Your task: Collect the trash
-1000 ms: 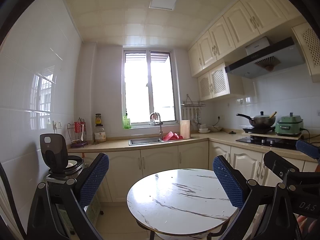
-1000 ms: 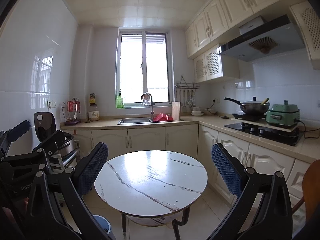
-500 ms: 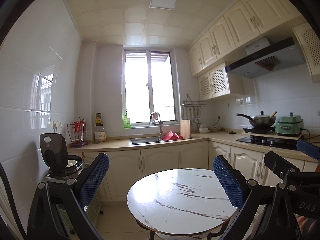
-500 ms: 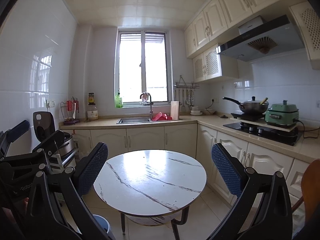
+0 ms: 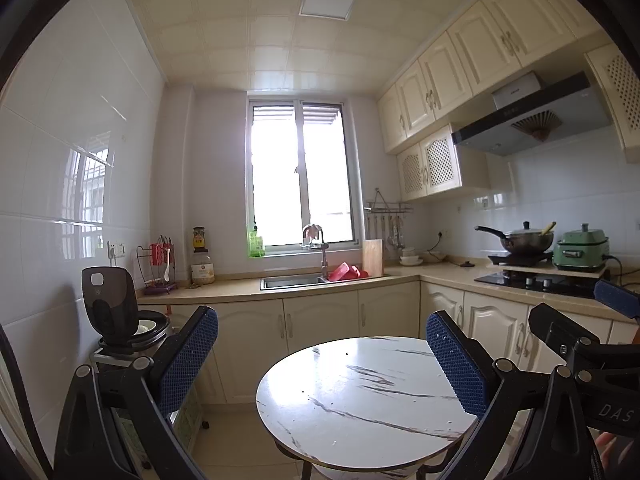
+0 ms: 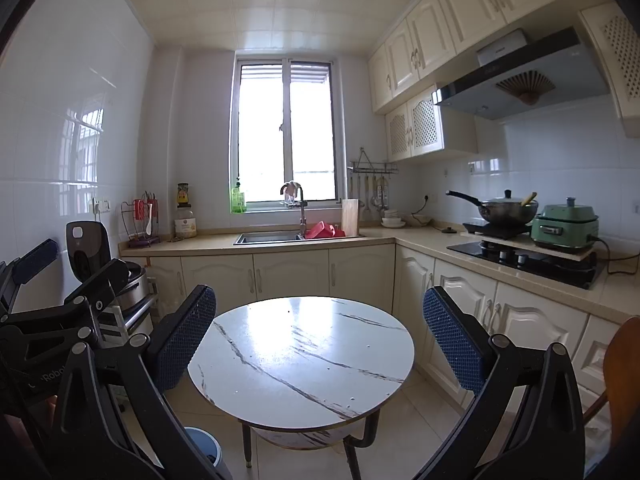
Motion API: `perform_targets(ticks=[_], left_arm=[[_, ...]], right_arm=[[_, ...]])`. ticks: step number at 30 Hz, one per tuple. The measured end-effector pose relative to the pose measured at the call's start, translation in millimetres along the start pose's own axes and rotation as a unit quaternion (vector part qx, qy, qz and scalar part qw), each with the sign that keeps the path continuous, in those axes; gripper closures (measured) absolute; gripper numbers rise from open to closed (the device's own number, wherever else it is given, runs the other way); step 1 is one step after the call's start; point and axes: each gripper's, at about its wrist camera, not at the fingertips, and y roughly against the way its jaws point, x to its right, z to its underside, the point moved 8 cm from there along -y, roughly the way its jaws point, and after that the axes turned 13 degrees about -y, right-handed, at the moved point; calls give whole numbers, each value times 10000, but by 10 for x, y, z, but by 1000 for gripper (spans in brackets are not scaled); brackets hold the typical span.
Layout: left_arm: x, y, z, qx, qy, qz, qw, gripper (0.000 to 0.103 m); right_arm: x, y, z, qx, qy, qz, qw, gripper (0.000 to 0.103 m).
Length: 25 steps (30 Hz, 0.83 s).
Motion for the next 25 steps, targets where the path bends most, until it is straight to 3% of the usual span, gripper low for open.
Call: perform_targets(ticks=[25], left_arm=[[-24, -13, 73, -38, -18, -46, 10000, 1]], right_arm=[[-2, -15, 29, -47, -22, 1, 10000, 0]])
